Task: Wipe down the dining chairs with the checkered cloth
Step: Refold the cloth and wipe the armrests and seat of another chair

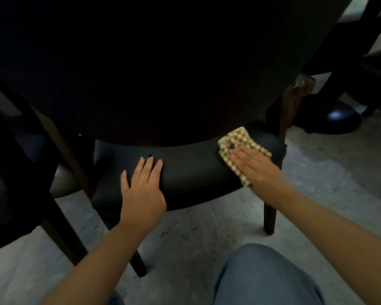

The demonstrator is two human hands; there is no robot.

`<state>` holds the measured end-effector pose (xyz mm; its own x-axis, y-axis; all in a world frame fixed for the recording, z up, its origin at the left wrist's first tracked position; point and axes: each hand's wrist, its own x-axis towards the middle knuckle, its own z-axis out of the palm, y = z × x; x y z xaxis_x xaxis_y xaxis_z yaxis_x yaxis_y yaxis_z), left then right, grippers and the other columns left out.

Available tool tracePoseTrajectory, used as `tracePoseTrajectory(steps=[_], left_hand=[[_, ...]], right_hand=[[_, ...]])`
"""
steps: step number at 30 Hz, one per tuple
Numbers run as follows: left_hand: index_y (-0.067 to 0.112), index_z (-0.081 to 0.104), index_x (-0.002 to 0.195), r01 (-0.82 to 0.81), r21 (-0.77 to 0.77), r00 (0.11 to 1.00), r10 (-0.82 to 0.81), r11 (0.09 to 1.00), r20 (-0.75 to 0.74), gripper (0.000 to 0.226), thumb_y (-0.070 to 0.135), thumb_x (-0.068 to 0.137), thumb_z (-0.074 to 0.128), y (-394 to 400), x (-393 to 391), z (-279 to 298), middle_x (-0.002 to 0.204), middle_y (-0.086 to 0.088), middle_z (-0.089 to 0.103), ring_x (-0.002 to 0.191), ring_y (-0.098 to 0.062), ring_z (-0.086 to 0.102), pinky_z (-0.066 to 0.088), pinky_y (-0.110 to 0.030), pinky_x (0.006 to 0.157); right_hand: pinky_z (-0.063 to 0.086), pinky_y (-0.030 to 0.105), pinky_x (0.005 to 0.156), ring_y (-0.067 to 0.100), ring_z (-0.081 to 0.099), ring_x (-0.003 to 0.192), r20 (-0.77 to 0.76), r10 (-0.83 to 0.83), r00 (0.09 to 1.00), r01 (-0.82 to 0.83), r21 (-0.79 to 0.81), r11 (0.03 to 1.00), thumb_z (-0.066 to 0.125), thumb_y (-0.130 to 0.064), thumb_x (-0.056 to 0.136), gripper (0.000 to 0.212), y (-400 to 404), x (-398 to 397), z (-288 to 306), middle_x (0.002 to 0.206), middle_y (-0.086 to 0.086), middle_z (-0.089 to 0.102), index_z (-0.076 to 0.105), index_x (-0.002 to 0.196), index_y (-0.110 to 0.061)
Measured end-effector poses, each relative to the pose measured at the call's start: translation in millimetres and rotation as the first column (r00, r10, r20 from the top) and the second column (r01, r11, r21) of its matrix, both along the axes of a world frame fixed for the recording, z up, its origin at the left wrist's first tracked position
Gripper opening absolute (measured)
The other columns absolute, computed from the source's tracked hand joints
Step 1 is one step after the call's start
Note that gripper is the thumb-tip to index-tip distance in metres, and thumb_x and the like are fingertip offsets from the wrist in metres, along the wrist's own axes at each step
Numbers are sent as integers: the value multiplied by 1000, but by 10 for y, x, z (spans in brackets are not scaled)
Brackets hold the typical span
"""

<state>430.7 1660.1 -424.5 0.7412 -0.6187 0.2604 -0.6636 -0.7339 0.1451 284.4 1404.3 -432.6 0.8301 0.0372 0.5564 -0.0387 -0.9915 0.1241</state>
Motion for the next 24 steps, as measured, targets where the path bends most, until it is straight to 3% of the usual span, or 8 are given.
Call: tracePoseTrajectory(steps=[4, 6, 8, 10, 12, 16, 19, 24], left_hand=[[20, 20, 155, -31, 27, 999, 31, 999, -8, 71, 14, 90, 48, -54, -33, 9, 163, -2, 14, 152, -18, 1, 1, -54, 120], [18, 23, 154, -27, 25, 1000, 27, 999, -5, 71, 13, 89, 50, -57, -26, 1, 163, -3, 17, 151, -19, 3, 2, -56, 119], [18, 25, 154, -29, 15, 1000, 29, 999, -7, 71, 11, 87, 51, -65, -16, -8, 162, -4, 19, 151, -20, 5, 1, -57, 118], [17, 25, 153, -33, 17, 999, 33, 999, -16, 72, 10, 86, 51, -78, -18, -17, 162, -5, 19, 151, -21, 5, 0, -58, 117], [17, 25, 153, -28, 20, 999, 28, 999, -20, 73, 9, 85, 51, -76, -11, -23, 161, -5, 19, 151, -22, 5, -1, -58, 117], [18, 22, 154, -25, 23, 999, 26, 999, -29, 73, 10, 87, 51, -66, -4, -16, 162, -4, 17, 151, -21, 2, -3, -57, 116], [19, 20, 154, -19, 20, 999, 20, 1000, -31, 72, 12, 89, 49, -59, -8, -11, 162, -4, 16, 151, -22, 1, -3, -56, 116], [21, 15, 155, -5, 16, 997, 6, 1000, -80, 71, 15, 92, 46, -42, -5, 35, 163, -1, 11, 151, -18, -2, -3, -52, 118]], right_hand=[[32, 59, 104, 43, 51, 122, -42, -143, 989, 146, 78, 986, 70, 20, 63, 63, -385, -200, -13, 129, 26, 55, 58, 123, 7], [36, 56, 107, 41, 49, 125, 51, -335, 941, 300, 336, 893, 64, 20, 71, 61, -576, -314, -27, 132, 25, 54, 54, 129, 3], [37, 44, 109, 34, 47, 128, 72, -622, 780, 398, 710, 581, 54, 14, 83, 61, -684, -371, -32, 138, 17, 51, 47, 139, -9], [40, 37, 105, 28, 48, 125, -50, -715, 697, 376, 875, 305, 47, 8, 89, 62, -592, -246, -58, 137, 11, 50, 39, 145, -17], [41, 39, 104, 29, 46, 126, -147, -677, 721, 352, 919, 176, 44, 9, 89, 69, -339, -14, -152, 140, 13, 46, 26, 150, -17], [32, 44, 112, 33, 34, 137, -223, -759, 612, 296, 954, -42, 41, 8, 89, 74, 66, 293, -215, 152, 15, 32, 9, 153, -12], [34, 45, 111, 35, 37, 135, -248, -765, 594, 286, 954, -87, 41, 6, 89, 70, 431, 353, -214, 150, 17, 34, 13, 152, -8], [42, 45, 102, 36, 48, 123, -243, -721, 649, 184, 970, -162, 41, 3, 92, 64, 1269, 506, -243, 137, 22, 46, 15, 149, -3]])
